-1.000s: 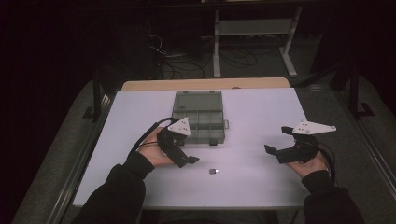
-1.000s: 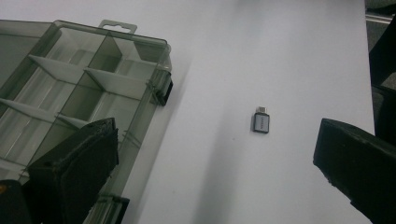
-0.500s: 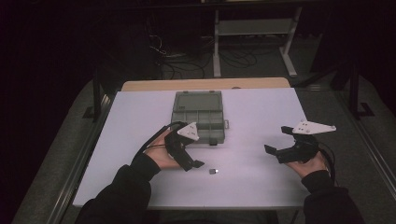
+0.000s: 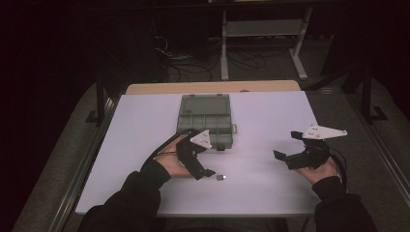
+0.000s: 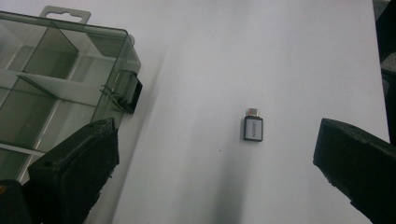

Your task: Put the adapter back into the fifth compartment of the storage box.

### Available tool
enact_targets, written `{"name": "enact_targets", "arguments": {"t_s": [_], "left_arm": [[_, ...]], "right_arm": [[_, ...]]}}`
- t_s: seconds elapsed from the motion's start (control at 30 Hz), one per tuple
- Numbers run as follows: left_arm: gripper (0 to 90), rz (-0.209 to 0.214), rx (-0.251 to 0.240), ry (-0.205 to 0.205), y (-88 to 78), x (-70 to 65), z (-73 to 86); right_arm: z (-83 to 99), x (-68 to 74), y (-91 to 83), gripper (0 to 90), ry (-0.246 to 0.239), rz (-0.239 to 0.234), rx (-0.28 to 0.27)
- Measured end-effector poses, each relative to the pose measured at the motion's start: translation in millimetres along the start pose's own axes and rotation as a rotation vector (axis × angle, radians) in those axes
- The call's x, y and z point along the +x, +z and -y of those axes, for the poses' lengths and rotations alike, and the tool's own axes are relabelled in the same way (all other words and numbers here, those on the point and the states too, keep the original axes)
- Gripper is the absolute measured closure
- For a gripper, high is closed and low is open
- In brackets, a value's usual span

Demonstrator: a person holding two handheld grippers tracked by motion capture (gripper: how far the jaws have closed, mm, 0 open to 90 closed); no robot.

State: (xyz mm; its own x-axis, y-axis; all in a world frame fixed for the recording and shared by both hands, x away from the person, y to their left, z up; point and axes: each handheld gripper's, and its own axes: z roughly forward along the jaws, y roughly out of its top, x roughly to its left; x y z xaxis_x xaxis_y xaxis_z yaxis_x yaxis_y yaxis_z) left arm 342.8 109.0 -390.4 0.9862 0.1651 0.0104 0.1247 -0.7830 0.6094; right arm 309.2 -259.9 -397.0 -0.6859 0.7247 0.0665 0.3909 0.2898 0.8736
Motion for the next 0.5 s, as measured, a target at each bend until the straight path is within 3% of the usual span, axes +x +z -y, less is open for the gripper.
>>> {"name": "enact_targets", "arguments": {"t_s": [0.5], "left_arm": [[0.2, 0.015, 0.005, 0.012, 10.5, -3.2, -2.9]], "right_arm": [[0.0, 0.4, -0.4, 0.0, 0.0, 0.001, -0.002]]}}
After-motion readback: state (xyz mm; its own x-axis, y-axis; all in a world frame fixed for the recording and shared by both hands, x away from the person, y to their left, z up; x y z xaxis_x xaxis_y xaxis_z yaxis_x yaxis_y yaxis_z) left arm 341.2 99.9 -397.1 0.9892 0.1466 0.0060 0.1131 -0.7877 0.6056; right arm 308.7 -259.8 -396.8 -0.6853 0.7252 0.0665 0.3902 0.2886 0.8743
